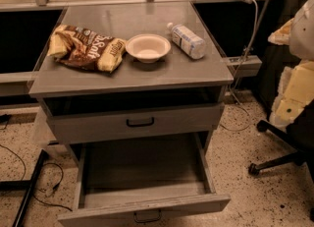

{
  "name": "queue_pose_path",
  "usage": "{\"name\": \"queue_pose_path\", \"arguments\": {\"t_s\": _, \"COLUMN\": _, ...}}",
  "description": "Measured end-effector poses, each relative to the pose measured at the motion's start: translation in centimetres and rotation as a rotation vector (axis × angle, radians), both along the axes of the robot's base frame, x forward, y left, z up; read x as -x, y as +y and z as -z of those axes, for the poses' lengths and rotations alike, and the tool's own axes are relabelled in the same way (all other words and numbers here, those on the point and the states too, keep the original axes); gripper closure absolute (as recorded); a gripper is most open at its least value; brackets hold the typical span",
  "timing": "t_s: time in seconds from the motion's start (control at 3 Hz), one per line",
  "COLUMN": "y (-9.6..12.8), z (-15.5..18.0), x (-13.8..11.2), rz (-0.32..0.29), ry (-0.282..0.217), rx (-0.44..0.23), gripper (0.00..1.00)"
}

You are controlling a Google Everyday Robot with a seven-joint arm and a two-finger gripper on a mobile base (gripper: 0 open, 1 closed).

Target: Close middle drawer

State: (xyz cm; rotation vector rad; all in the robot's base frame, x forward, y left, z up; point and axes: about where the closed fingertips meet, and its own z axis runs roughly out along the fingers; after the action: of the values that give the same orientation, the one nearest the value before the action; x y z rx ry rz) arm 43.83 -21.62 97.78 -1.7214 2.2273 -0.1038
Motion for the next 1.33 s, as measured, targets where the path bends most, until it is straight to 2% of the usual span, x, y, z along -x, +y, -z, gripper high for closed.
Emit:
{"name": "queue_pose_path", "arguments": {"t_s": 0.33, "y": 0.0, "z": 0.0, "x": 0.0, "rz": 0.000, "ry": 0.000, "rx": 0.000, "gripper": 0.00}}
{"name": "queue_pose_path", "arguments": {"t_s": 0.67, "y": 0.9, "z": 2.3, "x": 1.6, "rz": -0.031, "ry": 0.009, "rx": -0.052, "gripper": 0.00}}
{"name": "queue_pose_path", "arguments": {"t_s": 1.0, "y": 2.6, "z": 6.0, "x": 4.0, "rz": -0.088, "ry": -0.013, "rx": -0.139, "gripper": 0.00}}
{"name": "queue_pose_path", "arguments": {"t_s": 1.33, "y": 3.7, "z": 10.9, "x": 5.5, "rz": -0.125, "ry": -0.026, "rx": -0.222, "gripper": 0.18}}
